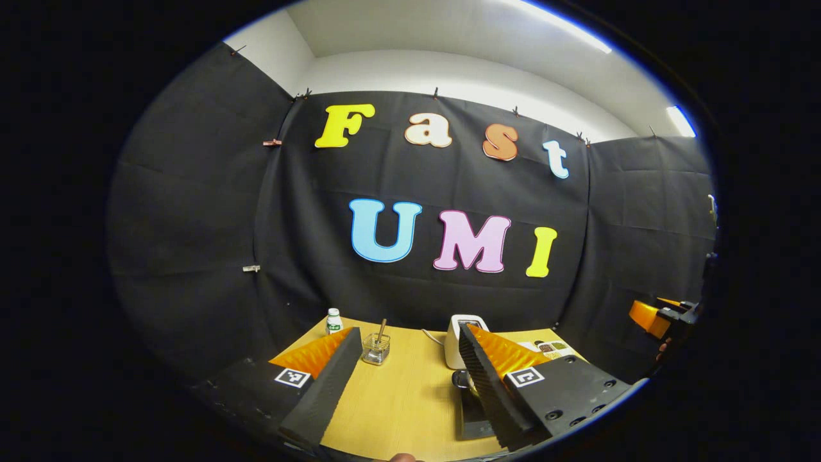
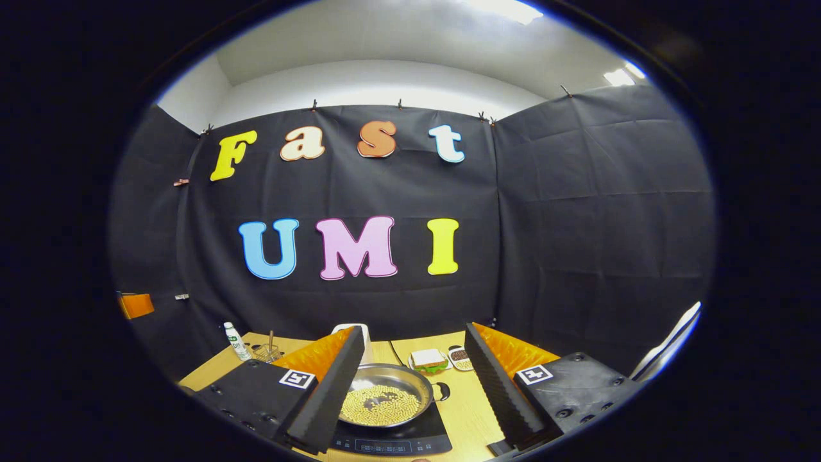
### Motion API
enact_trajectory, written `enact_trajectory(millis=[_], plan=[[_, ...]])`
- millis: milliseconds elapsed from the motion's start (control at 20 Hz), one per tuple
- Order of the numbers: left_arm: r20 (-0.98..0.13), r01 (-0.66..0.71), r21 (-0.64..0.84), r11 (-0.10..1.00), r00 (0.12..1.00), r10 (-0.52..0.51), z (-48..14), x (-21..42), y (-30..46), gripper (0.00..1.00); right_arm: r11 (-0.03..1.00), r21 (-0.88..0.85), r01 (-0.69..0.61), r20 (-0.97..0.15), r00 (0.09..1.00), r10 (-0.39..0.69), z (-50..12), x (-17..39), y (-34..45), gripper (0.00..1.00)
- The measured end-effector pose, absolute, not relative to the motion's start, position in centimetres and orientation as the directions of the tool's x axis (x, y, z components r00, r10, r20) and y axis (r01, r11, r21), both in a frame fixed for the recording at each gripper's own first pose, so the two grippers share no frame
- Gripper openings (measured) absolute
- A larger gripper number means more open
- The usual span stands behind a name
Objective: First push the handle of the pot to place it horizontally, then grasp the pot with both hands and set it on the induction cooktop.
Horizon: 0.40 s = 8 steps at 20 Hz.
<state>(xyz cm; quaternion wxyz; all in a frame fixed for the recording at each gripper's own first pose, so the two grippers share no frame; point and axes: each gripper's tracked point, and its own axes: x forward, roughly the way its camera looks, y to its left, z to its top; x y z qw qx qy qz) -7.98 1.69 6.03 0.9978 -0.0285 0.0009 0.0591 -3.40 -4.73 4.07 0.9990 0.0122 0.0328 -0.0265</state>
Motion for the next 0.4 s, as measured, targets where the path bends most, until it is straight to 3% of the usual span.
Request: enact_trajectory(millis=[400], plan=[[0.017,-0.124,-0.025,0.992,0.992,0.124,6.8,-7.9,2.0,0.95,1.000,0.009,-0.028,-0.042,0.999,0.029,5.2,-1.9,-1.5,0.98]])
